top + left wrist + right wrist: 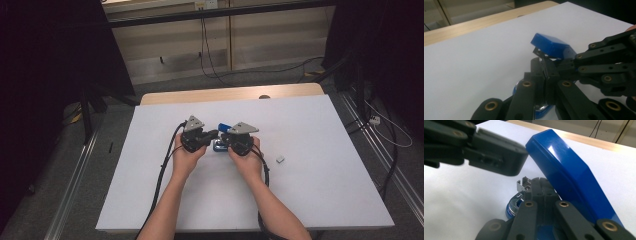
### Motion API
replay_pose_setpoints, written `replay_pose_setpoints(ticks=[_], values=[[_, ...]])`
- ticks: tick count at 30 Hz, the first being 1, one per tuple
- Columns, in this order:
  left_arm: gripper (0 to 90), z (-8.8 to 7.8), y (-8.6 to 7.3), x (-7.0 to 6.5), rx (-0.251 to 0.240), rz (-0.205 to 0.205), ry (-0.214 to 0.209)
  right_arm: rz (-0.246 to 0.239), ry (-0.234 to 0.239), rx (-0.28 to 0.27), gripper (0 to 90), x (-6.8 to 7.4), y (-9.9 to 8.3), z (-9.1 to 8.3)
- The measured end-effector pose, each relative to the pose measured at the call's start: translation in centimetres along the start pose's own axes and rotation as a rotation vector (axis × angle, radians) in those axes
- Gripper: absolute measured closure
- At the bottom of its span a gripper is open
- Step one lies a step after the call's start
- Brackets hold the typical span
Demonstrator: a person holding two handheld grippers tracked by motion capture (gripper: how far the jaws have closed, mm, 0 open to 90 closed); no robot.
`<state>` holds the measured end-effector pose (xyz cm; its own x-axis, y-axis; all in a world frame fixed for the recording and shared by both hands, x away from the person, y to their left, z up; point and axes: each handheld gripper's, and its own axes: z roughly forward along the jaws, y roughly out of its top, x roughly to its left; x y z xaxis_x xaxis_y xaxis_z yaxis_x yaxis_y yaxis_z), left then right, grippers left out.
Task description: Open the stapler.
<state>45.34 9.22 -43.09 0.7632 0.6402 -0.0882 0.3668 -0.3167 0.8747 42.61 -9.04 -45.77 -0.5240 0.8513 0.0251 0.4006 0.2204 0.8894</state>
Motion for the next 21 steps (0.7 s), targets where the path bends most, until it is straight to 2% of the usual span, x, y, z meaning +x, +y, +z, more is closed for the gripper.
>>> replay_pose_setpoints(ticks=[6,10,18,21], values=[[88.5,0.9,-0.7,0.3,0.023,0.002,0.035,-0.009,-0.001,0.003,90.0,0.1,-0.1,0.1],[88.8,1.4,-1.1,0.4,0.031,-0.009,0.016,-0.017,-0.007,0.004,90.0,0.2,-0.1,0.1],[90.0,1.6,-1.2,0.2,0.031,0.005,0.026,-0.046,-0.014,-0.002,90.0,0.3,0.2,0.0],[90.0,1.6,-1.2,0.2,0.031,0.011,0.029,-0.039,-0.009,-0.015,90.0,0.4,0.3,-0.1]])
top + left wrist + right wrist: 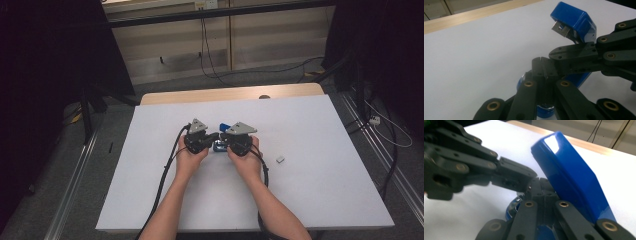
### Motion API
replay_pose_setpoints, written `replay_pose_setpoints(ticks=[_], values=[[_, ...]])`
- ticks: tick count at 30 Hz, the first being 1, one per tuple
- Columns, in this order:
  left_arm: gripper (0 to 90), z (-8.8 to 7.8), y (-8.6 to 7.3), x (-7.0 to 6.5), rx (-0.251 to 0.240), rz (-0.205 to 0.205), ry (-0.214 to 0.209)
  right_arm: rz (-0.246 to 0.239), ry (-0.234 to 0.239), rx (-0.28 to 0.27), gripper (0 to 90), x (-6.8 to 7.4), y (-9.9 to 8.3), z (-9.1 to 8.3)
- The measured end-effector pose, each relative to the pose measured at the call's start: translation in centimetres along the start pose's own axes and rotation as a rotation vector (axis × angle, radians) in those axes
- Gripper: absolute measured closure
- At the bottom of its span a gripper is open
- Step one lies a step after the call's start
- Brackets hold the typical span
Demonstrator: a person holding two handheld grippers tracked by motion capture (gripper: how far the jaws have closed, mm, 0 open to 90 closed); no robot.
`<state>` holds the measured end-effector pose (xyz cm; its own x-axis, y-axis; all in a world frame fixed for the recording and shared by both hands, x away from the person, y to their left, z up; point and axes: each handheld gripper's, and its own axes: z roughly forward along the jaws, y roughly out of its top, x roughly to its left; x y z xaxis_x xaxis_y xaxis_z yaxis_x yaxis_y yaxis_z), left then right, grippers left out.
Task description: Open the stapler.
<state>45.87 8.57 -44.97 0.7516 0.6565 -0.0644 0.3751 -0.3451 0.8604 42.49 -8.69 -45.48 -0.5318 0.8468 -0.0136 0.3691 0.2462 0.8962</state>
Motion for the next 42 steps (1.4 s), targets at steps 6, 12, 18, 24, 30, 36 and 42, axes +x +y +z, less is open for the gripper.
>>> replay_pose_setpoints(ticks=[6,12,18,24,30,36,42], values=[[90.0,0.5,-0.6,0.2,0.016,-0.013,0.002,-0.032,-0.046,0.007,90.0,0.2,0.3,-0.2],[90.0,0.5,-0.8,0.2,0.006,-0.019,0.003,-0.037,-0.069,0.011,90.0,0.0,0.7,-0.6],[90.0,0.4,-0.7,-0.1,0.009,0.006,0.018,-0.020,-0.111,0.000,90.0,-0.5,0.9,-1.3],[90.0,0.4,-0.7,0.0,0.012,-0.010,0.019,-0.044,-0.153,0.009,90.0,-1.1,0.9,-2.0],[90.0,0.4,-0.6,-0.1,0.019,-0.008,0.024,-0.035,-0.154,0.025,90.0,-1.3,0.7,-2.1],[90.0,0.4,-0.7,-0.2,0.012,-0.014,0.026,-0.045,-0.144,0.044,90.0,-1.5,0.2,-2.1],[90.0,0.4,-0.7,-0.2,0.011,-0.019,0.026,-0.043,-0.151,0.053,90.0,-1.5,0.3,-2.1]])
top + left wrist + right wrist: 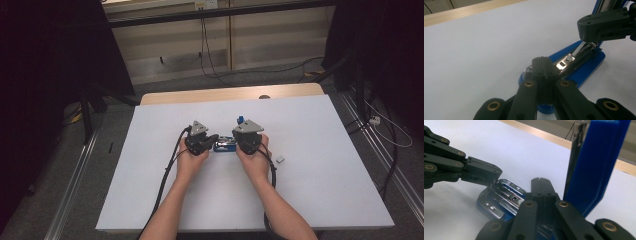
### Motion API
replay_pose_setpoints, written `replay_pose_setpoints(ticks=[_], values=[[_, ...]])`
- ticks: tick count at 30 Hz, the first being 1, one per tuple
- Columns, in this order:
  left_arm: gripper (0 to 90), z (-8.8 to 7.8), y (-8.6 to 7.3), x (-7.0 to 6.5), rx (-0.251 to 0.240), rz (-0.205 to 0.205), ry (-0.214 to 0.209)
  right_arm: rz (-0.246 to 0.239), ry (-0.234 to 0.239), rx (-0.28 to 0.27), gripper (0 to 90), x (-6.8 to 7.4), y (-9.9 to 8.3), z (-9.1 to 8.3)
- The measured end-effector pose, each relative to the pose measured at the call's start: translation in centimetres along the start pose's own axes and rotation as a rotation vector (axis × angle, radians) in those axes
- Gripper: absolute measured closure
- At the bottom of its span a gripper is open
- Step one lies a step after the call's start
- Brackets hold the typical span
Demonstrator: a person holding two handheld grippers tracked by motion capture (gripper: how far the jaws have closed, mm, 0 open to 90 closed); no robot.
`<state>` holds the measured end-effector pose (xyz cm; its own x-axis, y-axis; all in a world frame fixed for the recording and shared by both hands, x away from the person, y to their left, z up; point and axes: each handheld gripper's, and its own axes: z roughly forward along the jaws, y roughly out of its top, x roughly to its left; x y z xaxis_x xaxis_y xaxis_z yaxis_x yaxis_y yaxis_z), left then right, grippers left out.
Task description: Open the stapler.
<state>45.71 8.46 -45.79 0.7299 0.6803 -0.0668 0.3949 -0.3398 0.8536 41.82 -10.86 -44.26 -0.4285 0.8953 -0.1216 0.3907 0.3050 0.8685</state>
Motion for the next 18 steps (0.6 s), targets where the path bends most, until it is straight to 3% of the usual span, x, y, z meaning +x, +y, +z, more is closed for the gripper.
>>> replay_pose_setpoints(ticks=[1,2,3,6,9,18], values=[[90.0,0.0,0.0,0.0,0.001,-0.004,-0.003,0.000,-0.037,-0.009,90.0,-0.1,0.0,-0.2],[90.0,0.0,0.0,0.0,0.001,-0.004,-0.003,0.000,-0.037,-0.009,90.0,-0.1,0.0,-0.2],[90.0,0.0,-0.1,0.1,-0.001,-0.005,-0.003,0.022,-0.068,-0.032,90.0,-0.5,0.1,-0.5],[90.0,-0.1,0.0,0.1,0.003,-0.007,-0.004,0.057,-0.058,-0.031,90.0,-1.4,0.3,-0.9],[90.0,0.0,0.0,0.0,0.000,-0.011,-0.002,0.022,-0.053,-0.025,90.0,-1.6,0.4,-1.2],[90.0,0.0,0.0,0.0,-0.001,-0.016,-0.001,0.022,-0.060,-0.010,90.0,-2.5,-0.3,-1.3]])
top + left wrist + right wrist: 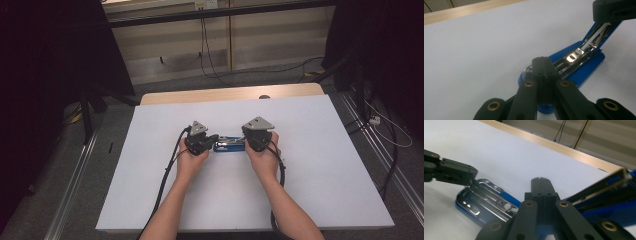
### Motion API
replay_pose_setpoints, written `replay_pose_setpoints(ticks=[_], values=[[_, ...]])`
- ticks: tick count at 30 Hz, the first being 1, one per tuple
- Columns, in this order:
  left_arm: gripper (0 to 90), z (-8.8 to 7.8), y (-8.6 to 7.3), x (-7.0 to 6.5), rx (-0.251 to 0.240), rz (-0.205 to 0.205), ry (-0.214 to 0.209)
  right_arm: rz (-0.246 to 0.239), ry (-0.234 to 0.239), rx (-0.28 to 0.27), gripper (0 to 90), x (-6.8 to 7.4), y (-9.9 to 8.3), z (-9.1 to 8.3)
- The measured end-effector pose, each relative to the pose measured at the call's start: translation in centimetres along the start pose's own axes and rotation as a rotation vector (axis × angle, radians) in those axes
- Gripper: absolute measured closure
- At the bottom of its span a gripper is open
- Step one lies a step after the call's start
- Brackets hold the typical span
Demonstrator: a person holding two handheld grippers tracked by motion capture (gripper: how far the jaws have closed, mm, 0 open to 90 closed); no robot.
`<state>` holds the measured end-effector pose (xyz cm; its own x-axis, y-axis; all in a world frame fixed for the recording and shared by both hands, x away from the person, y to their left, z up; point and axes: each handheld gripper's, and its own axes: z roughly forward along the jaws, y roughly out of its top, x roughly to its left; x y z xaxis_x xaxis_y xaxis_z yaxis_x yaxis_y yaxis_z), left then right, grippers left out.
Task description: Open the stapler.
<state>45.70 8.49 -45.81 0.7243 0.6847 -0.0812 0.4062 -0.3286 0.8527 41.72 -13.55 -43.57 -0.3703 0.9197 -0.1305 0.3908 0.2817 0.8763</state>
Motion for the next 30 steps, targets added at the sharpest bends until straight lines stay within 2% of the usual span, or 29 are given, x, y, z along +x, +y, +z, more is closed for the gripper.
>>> replay_pose_setpoints(ticks=[1,3,8,9,12,17,19,26,30], values=[[90.0,0.0,0.0,0.1,0.006,0.006,0.000,0.021,0.013,-0.004,90.0,-0.2,-0.2,0.0],[90.0,0.0,0.0,0.1,0.000,-0.007,-0.007,0.015,0.017,0.000,90.0,-0.1,-0.3,0.1],[90.0,0.0,0.0,0.1,0.003,-0.003,-0.004,0.019,0.018,0.004,90.0,0.0,-0.5,0.3],[90.0,0.0,0.0,0.1,0.002,0.000,-0.004,0.003,0.019,0.003,90.0,0.1,-0.6,0.3],[90.0,0.0,0.0,0.1,-0.001,-0.006,-0.007,0.000,0.022,0.005,90.0,0.1,-0.6,0.2],[90.0,0.0,0.0,0.1,0.001,0.001,-0.004,0.017,0.009,0.032,90.0,-0.4,-1.3,0.4],[90.0,0.0,0.0,0.1,0.000,-0.005,-0.006,0.035,0.017,0.030,90.0,-0.6,-1.7,0.3],[90.0,0.0,0.0,0.1,-0.001,-0.014,-0.006,0.046,0.032,0.047,90.0,-1.2,-2.1,0.2],[90.0,0.0,0.0,0.1,0.001,-0.016,-0.004,0.055,0.038,0.037,90.0,-1.4,-2.3,0.3]])
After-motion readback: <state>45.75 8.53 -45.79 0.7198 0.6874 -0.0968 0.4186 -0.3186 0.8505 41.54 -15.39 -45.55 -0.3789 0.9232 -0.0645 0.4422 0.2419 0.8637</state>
